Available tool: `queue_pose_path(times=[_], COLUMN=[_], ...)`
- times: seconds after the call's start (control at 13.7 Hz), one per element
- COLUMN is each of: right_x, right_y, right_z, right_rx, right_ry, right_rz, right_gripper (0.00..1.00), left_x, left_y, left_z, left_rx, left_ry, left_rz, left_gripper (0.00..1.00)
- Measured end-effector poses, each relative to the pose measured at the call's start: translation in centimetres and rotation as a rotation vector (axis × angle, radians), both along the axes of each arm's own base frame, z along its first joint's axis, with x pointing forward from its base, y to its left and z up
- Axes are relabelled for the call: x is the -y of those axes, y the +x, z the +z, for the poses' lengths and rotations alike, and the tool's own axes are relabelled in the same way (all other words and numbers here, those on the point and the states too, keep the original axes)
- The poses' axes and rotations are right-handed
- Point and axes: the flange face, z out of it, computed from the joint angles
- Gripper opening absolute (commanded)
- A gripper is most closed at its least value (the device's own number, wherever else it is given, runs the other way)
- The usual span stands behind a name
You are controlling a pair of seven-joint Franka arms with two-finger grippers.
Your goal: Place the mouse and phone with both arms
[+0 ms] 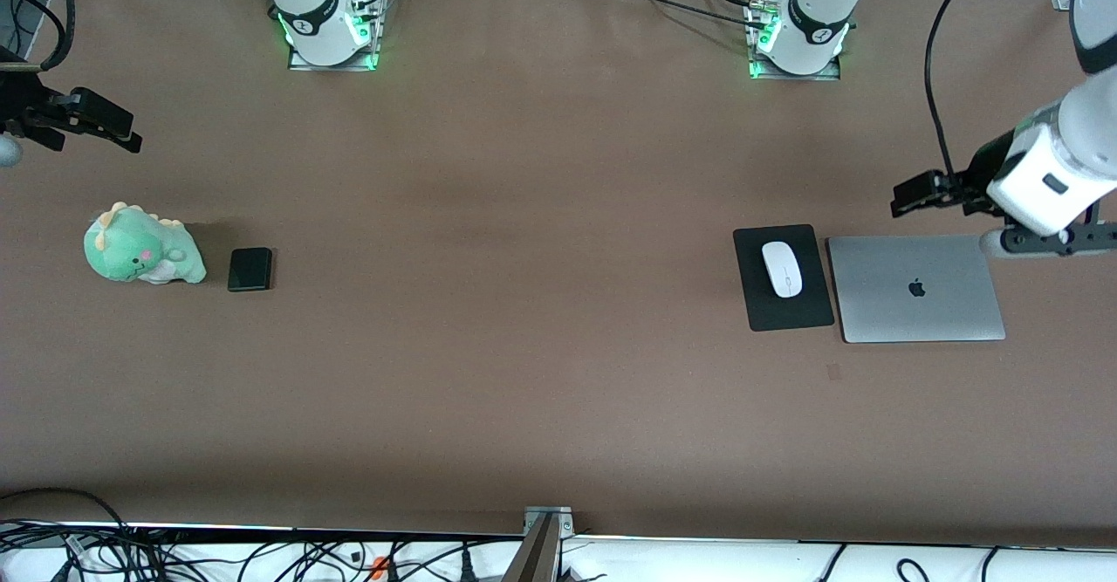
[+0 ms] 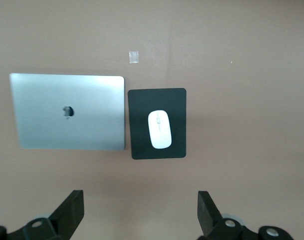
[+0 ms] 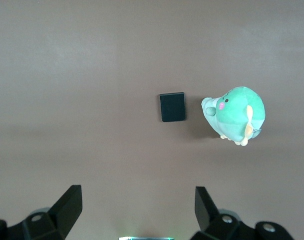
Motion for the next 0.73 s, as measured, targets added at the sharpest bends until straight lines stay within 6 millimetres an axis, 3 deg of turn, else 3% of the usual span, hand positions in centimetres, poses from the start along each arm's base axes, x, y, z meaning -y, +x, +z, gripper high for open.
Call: queue_pose_path(times=[0.15, 0.73], right_x=[0.0, 0.0], right_y=[0.0, 0.4], right_z=[0.0, 0.3], right_rx=[0.003, 0.034], right_ry=[0.0, -0.001], right_rz=[0.0, 0.0], right_gripper=[1.0, 1.0], left_x=[1.4, 0.6], left_y=[-1.1, -1.1], left_z=[1.4, 0.3], left_rx=[0.022, 0.006], left_ry=[0.042, 0.052], left_rz=[-0.026, 0.009], left_gripper=[1.0, 1.0])
